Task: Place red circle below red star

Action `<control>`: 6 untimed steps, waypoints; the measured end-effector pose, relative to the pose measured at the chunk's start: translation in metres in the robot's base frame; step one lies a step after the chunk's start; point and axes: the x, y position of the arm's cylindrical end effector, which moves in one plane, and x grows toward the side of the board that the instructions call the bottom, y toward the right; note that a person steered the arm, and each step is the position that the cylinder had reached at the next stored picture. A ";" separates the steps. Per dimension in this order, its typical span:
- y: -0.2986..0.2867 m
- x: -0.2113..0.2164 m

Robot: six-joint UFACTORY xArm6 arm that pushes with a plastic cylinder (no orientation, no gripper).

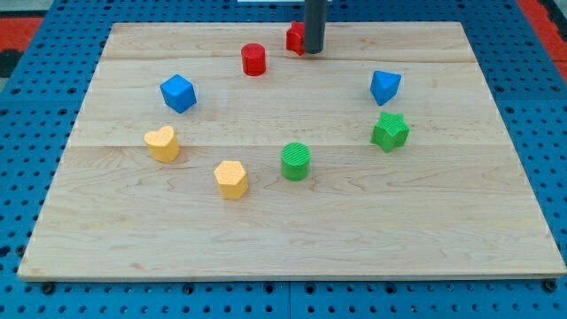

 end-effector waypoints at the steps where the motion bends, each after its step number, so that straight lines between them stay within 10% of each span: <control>1: 0.004 0.029; 4: -0.111 0.053; 6: -0.060 0.013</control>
